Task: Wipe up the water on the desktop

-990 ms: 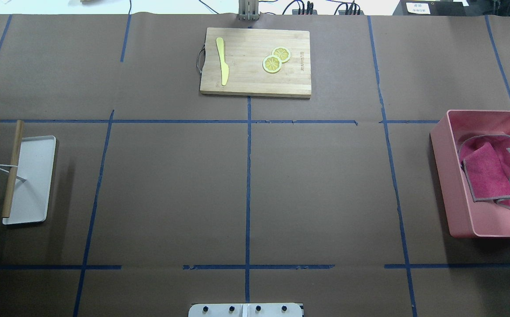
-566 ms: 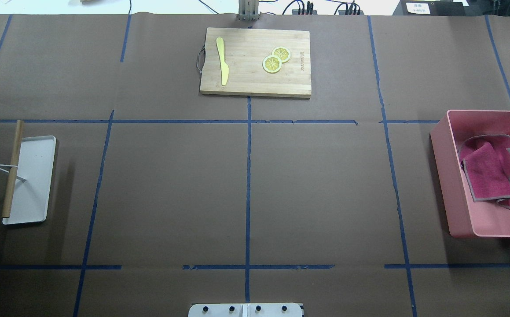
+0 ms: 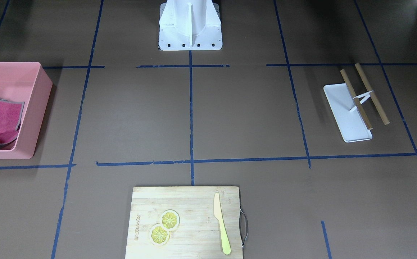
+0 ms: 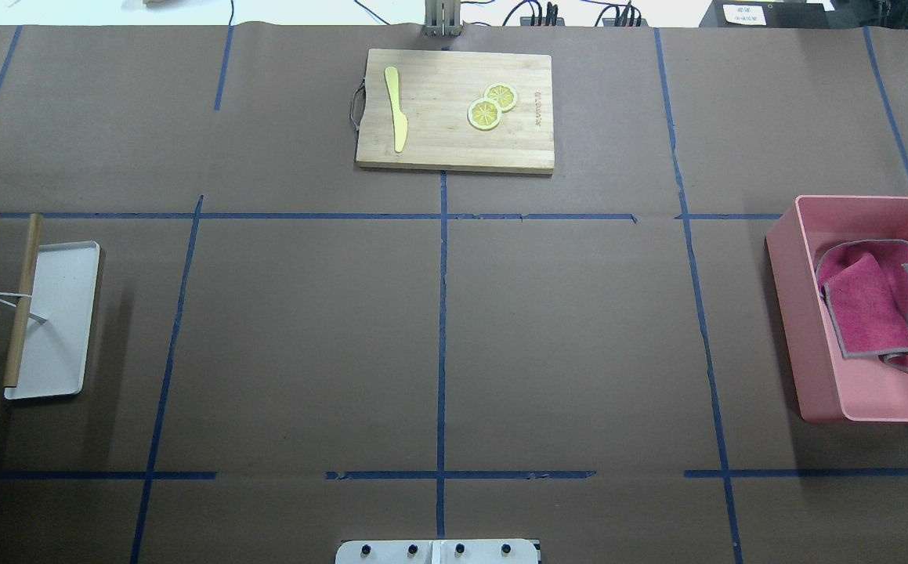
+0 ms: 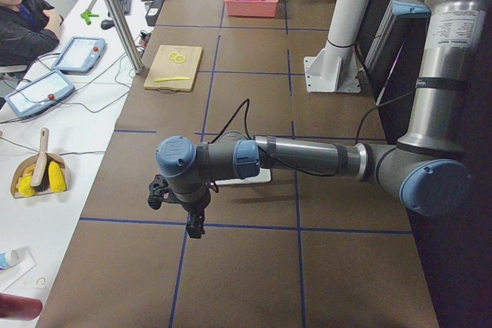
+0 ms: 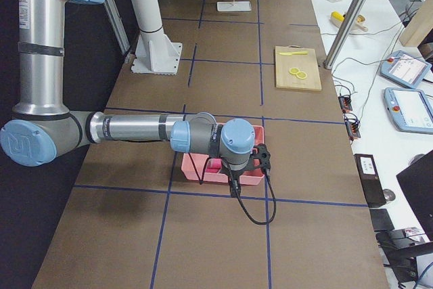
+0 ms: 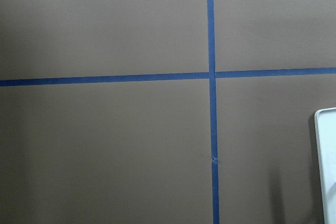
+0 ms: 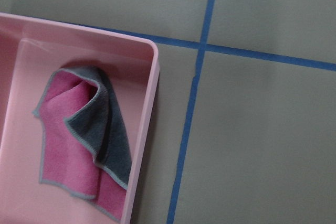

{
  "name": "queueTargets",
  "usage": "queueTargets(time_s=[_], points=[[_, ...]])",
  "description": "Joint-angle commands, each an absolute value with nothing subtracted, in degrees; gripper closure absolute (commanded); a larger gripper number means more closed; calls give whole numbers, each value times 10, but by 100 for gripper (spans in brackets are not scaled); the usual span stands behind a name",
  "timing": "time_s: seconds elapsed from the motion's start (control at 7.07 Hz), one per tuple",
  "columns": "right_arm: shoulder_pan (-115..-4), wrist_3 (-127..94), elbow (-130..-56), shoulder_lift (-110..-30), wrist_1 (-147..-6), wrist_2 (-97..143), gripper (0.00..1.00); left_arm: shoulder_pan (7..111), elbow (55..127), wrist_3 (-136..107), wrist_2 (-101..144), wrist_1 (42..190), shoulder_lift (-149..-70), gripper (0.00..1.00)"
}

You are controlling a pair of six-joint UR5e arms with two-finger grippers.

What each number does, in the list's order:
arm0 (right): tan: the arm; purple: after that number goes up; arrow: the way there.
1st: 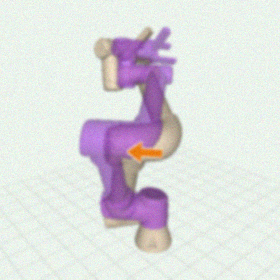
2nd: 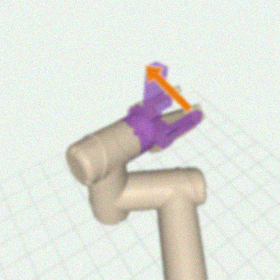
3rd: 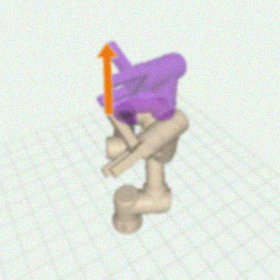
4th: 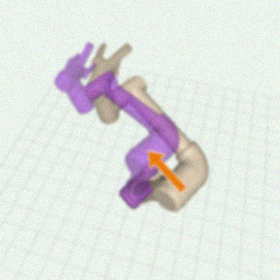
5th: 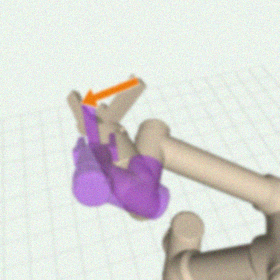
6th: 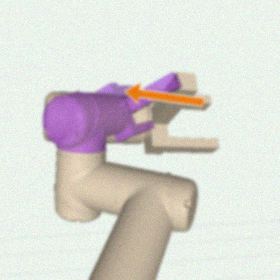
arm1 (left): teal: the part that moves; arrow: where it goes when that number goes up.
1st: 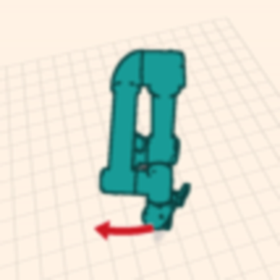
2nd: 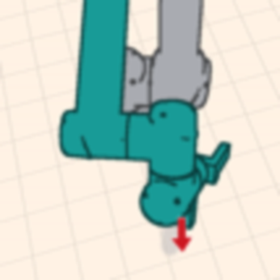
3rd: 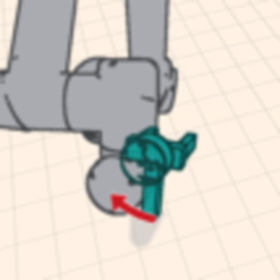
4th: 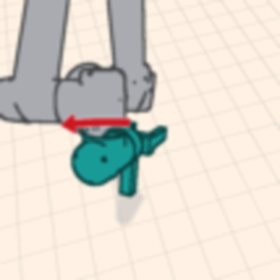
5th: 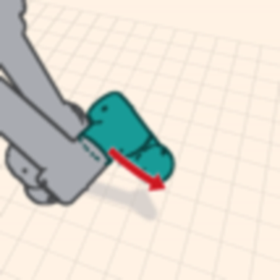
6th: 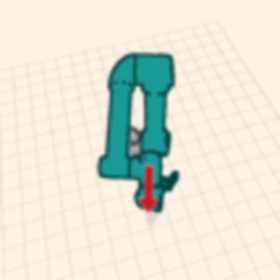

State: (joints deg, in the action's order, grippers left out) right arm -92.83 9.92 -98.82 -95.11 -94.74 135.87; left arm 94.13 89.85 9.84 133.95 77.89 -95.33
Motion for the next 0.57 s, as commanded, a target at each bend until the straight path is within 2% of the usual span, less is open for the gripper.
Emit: queueTargets(time_s=[0.0,0.42], points=[[-931,53,-970,-949,-885,1325,0,941,899,98,1339,779,-954,0],[-931,51,-941,-951,-874,1380,0,939,893,93,1338,778,-952,0]])
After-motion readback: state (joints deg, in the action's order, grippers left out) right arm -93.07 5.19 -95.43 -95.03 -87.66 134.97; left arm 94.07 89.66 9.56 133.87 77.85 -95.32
